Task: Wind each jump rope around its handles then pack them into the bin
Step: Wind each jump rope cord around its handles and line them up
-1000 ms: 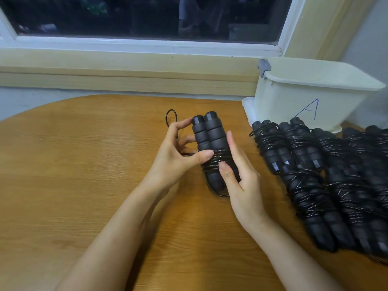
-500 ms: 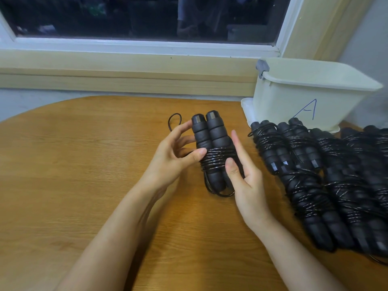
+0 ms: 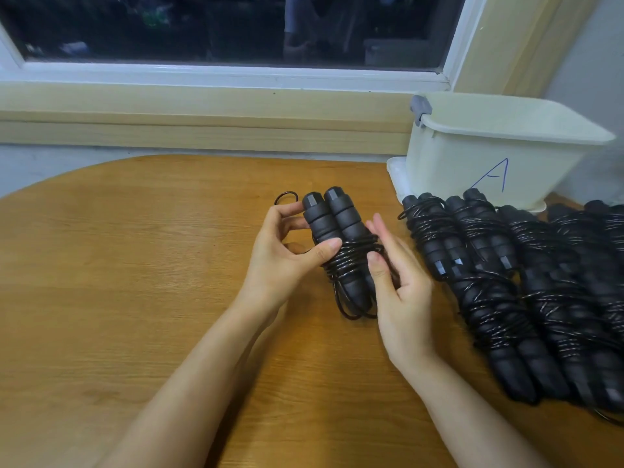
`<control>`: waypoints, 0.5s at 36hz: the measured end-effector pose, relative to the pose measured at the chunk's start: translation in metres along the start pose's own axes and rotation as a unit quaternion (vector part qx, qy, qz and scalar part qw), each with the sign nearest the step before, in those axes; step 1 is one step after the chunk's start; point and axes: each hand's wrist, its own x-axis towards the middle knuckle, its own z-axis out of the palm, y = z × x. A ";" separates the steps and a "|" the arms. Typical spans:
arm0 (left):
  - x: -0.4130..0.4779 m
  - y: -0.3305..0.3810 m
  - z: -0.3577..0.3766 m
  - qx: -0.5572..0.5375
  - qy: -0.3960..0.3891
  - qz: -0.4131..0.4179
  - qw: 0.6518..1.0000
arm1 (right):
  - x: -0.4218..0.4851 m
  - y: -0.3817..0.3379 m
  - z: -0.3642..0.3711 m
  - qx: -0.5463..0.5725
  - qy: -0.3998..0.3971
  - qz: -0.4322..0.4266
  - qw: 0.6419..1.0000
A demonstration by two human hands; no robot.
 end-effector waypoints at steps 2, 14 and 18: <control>-0.001 -0.001 0.002 0.007 0.018 0.002 1.000 | 0.000 0.001 -0.001 0.011 0.007 0.014 1.000; -0.007 -0.003 0.010 0.044 0.091 0.027 0.995 | -0.004 0.000 0.010 -0.287 -0.086 -0.029 0.954; -0.009 -0.002 0.011 0.050 0.089 0.025 0.994 | -0.002 -0.001 0.009 -0.337 -0.056 -0.067 0.937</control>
